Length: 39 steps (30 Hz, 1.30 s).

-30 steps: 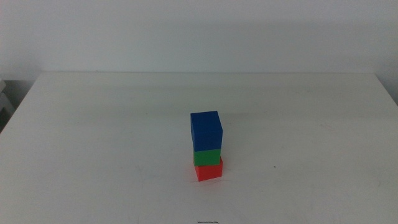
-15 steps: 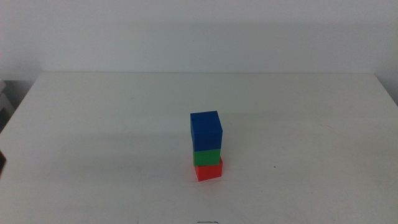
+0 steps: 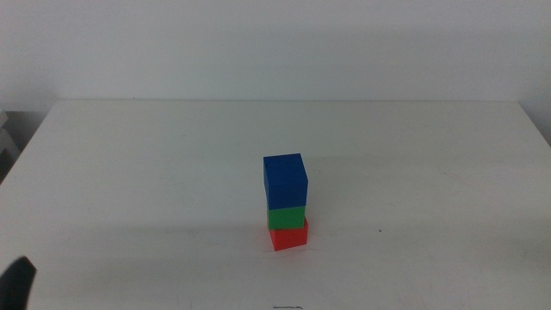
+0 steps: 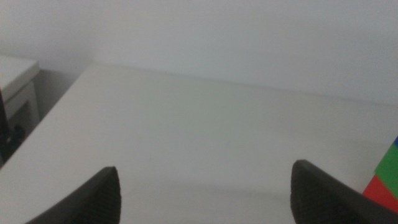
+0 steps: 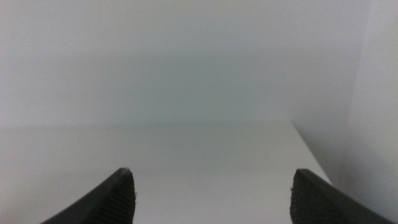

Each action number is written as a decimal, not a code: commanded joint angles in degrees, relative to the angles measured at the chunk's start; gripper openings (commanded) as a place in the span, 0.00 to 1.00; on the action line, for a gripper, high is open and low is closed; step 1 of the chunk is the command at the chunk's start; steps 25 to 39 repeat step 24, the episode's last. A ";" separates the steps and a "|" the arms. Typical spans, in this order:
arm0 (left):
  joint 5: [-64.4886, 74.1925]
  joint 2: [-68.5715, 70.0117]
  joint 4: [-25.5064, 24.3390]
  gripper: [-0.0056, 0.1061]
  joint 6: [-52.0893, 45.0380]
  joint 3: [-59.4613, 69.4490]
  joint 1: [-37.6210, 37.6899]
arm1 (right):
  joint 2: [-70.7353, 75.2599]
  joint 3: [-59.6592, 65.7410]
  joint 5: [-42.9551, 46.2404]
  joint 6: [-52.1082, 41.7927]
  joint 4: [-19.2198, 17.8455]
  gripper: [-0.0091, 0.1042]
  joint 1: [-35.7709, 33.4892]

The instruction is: Stack red cubes first, then green, then blue cubes in a specific spot.

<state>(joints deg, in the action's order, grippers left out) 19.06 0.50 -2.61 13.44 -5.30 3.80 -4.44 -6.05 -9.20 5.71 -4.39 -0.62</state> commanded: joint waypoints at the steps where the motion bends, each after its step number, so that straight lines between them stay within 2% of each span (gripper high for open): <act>1: -5.25 1.54 0.60 0.89 0.48 0.26 0.07 | 0.25 0.76 10.42 -0.53 -0.81 0.64 0.74; 3: -6.65 1.48 0.60 0.89 0.48 1.60 0.01 | 1.34 2.98 13.38 -0.53 -0.75 0.64 1.55; 7: -9.45 1.48 0.60 0.89 0.48 3.74 0.01 | 3.82 6.81 13.65 -0.53 0.08 0.64 4.07; 13: -13.35 1.48 -1.52 0.89 0.48 7.02 0.01 | 6.28 6.68 9.93 -0.53 1.31 0.64 7.72; 39: -13.05 1.37 -1.66 0.89 0.48 6.84 0.06 | 6.28 6.68 9.75 -0.53 1.31 0.64 7.79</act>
